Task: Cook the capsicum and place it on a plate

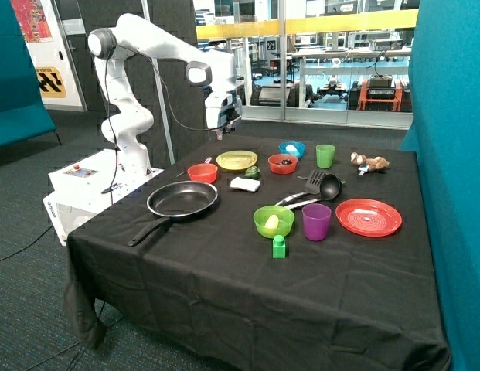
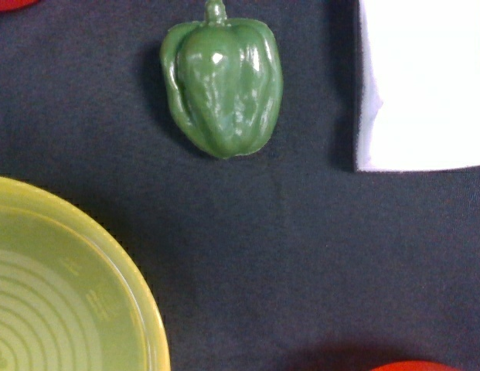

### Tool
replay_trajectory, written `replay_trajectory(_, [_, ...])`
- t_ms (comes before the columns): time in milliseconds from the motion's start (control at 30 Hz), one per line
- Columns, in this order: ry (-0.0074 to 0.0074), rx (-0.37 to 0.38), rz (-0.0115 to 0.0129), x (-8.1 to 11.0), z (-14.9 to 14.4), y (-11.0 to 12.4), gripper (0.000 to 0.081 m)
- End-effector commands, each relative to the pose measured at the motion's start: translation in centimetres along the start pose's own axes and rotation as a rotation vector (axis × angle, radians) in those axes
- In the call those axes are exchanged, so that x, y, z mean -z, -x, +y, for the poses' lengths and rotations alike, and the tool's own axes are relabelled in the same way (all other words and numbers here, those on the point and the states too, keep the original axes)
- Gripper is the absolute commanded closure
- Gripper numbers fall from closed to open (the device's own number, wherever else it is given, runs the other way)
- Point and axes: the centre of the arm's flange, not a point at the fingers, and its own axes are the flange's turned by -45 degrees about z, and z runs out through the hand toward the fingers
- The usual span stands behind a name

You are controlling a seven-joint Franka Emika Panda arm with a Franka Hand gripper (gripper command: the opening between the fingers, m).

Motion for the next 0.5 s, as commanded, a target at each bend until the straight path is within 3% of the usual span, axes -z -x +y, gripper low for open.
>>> replay_trajectory(0, [-0.0034, 0.081, -0.0050, 0.0, 0.0, -0.3, 0.0000])
replay_trajectory(100, [-0.0034, 0.083, -0.0050, -0.2, -0.2, -0.3, 0.0026])
replay_trajectory(133, [-0.0034, 0.082, -0.0050, -0.3, -0.2, -0.3, 0.0234])
replay_trajectory(167, [-0.0034, 0.081, -0.0050, -0.4, -0.3, -0.3, 0.0336])
replay_trajectory(200, [-0.0034, 0.081, -0.0050, -0.4, -0.4, -0.3, 0.0387])
replay_trajectory(267, [-0.0034, 0.082, -0.0050, -0.5, -0.6, -0.4, 0.0423])
replay_trajectory(467, [-0.0035, 0.094, -0.0049, -0.7, -1.4, -0.7, 0.0427])
